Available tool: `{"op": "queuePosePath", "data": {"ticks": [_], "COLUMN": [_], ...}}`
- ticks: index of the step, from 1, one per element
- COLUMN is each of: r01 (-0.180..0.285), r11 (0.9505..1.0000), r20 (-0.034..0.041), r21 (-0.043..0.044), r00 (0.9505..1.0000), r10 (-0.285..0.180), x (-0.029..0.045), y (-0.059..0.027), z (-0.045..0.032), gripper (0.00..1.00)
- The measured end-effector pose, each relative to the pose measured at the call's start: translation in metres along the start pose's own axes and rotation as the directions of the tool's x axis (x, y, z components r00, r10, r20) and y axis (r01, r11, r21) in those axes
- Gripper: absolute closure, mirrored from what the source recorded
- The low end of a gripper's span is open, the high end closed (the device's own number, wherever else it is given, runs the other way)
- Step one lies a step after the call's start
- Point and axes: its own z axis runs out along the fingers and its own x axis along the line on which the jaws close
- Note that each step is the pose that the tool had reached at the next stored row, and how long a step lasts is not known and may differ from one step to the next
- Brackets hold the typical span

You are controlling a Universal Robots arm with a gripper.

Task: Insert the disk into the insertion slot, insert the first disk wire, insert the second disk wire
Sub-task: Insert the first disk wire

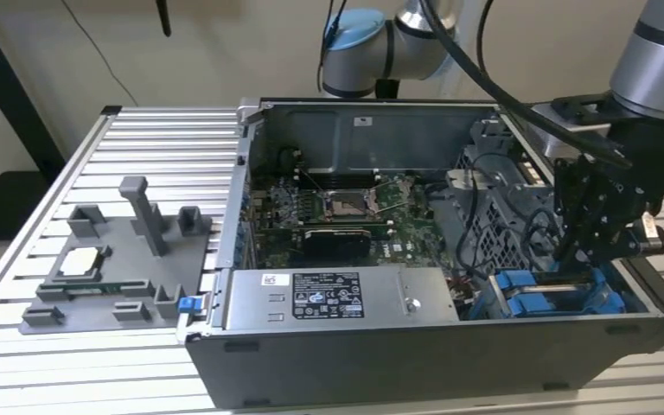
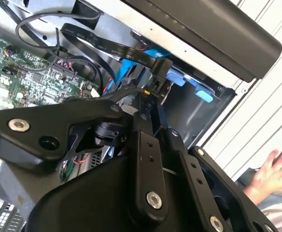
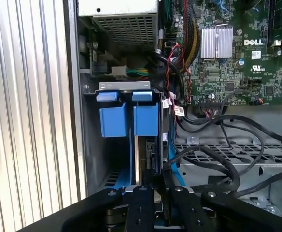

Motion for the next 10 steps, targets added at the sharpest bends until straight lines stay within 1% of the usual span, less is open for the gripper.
{"op": "queuePosePath", "data": {"ticks": [2,4,5,8,10], "r01": [0.0,0.001,0.002,0.001,0.001], "r11": [1.0,0.9999,0.9999,0.9998,0.9997], "r20": [0.0026,0.0066,0.0097,0.031,0.0431], "r21": [-0.0042,-0.012,-0.0151,-0.0208,-0.0245], "r00": [1.0,1.0,1.0,0.9995,0.9991], "r10": [0.0,-0.001,-0.001,0.0,0.0], "x": [0.0003,0.0006,0.0008,0.0036,0.006], "y": [-0.0003,-0.0012,-0.0018,-0.0034,-0.0047], "z": [-0.0001,0.0,0.0,0.0009,0.0019], "gripper": [1.0,1.0,1.0,1.0,1.0]}}
